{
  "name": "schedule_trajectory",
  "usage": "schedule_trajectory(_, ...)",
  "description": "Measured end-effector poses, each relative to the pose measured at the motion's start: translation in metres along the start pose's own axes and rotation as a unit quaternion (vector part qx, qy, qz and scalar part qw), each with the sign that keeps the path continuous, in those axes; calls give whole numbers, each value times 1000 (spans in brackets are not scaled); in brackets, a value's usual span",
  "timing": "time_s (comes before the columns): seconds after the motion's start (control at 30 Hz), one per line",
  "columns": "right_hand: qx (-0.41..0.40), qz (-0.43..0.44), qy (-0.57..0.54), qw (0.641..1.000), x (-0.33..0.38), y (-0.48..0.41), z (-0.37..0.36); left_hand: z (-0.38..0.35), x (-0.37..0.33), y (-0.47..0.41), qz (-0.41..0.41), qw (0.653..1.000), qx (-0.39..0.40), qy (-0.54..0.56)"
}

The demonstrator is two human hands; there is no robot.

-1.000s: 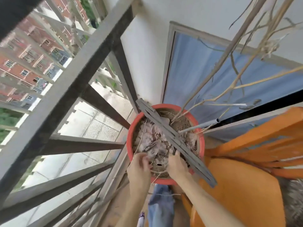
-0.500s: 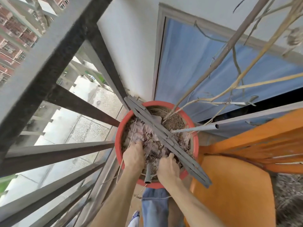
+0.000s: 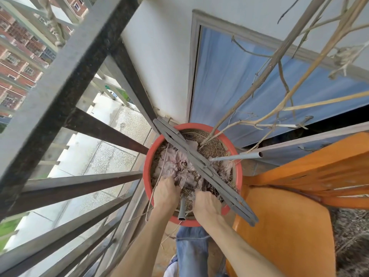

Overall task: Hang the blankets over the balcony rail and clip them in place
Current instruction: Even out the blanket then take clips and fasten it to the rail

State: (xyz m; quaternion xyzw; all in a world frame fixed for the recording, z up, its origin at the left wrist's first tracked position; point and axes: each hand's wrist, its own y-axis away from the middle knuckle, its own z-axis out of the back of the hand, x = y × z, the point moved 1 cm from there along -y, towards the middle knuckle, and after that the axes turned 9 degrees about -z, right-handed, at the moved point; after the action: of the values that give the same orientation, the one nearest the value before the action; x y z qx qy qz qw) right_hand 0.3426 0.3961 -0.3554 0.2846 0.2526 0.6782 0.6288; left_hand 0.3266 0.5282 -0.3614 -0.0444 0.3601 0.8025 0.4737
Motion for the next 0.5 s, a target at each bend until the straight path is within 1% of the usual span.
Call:
schedule_trajectory(0.1,-20,20,15,999,7,-11,1,-2,5,1,-8,1000,-11,19)
schedule_trajectory(0.2,-22,20,42,999,14,-24,-5,-4,10,5,-21,999,-22,38)
schedule_trajectory(0.33,-25,25,44,998,18,-29,-5,4,15,13,5,997,-31,65)
schedule_trajectory(0.37,-20,27,30,999,17,-25,-2,7,15,18,11,997,-32,71)
schedule_trajectory(0.43,-20,33,-33,999,10,-12,7,19,12,29,15,996,-35,82)
schedule_trajectory(0.5,-23,55,-91,994,-1,6,17,38,3,42,31,994,-46,95)
